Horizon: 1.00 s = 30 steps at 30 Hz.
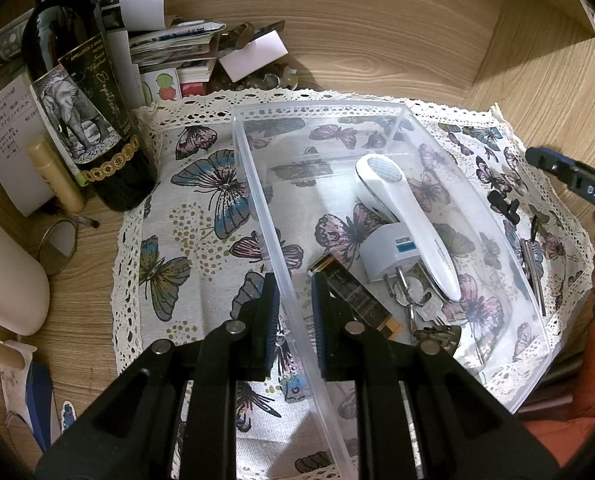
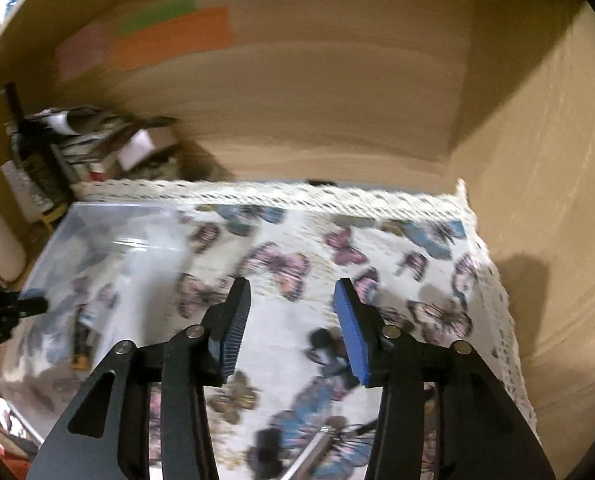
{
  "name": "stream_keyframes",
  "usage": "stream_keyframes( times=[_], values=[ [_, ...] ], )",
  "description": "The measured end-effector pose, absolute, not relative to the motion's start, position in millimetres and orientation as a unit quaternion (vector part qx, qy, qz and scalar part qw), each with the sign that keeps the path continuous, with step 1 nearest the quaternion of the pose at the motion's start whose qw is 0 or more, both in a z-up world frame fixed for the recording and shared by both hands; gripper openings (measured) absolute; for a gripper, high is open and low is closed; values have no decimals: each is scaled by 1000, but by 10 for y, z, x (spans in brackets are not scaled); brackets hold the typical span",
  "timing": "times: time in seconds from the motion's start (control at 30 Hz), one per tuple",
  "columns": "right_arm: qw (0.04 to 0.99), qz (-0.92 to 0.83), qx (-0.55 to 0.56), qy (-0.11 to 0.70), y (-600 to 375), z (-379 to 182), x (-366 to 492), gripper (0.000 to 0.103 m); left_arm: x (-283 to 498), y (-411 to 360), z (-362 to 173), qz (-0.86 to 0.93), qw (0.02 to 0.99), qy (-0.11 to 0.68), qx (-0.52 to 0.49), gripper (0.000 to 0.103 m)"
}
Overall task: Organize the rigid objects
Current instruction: 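Move the right tool to the black cylindrical item and grasp it, then carry the black cylindrical item with the right tool and release it into the box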
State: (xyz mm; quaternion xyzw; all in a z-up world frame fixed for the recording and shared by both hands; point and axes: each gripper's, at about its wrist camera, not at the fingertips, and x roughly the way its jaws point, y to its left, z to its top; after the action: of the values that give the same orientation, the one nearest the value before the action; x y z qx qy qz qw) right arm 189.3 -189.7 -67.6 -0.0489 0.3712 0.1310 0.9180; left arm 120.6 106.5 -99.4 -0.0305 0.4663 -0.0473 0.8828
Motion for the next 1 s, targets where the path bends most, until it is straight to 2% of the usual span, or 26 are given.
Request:
stream_keyframes(
  times=[0.57, 0.63, 0.67, 0.7, 1.0],
  values=[
    [870, 112, -18, 480, -2158, -1444, 2085, 44, 1210, 1091, -1017, -46, 882, 467, -28, 15],
    [873, 108, -27, 475, -2132, -1436, 2060, 38, 1211, 1087, -1017, -45, 882, 468, -26, 15],
    [873, 108, -32, 475, -2116, -1429, 2051, 26, 1211, 1079, -1014, -45, 882, 468, -25, 15],
    [872, 110, -35, 476, -2105, -1421, 2042, 22, 1210, 1077, -1012, -46, 882, 468, -25, 15],
    [886, 133, -48, 442, -1953, -1181, 1976, 22, 1217, 1078, -1006, -45, 882, 469, -25, 15]
  ],
)
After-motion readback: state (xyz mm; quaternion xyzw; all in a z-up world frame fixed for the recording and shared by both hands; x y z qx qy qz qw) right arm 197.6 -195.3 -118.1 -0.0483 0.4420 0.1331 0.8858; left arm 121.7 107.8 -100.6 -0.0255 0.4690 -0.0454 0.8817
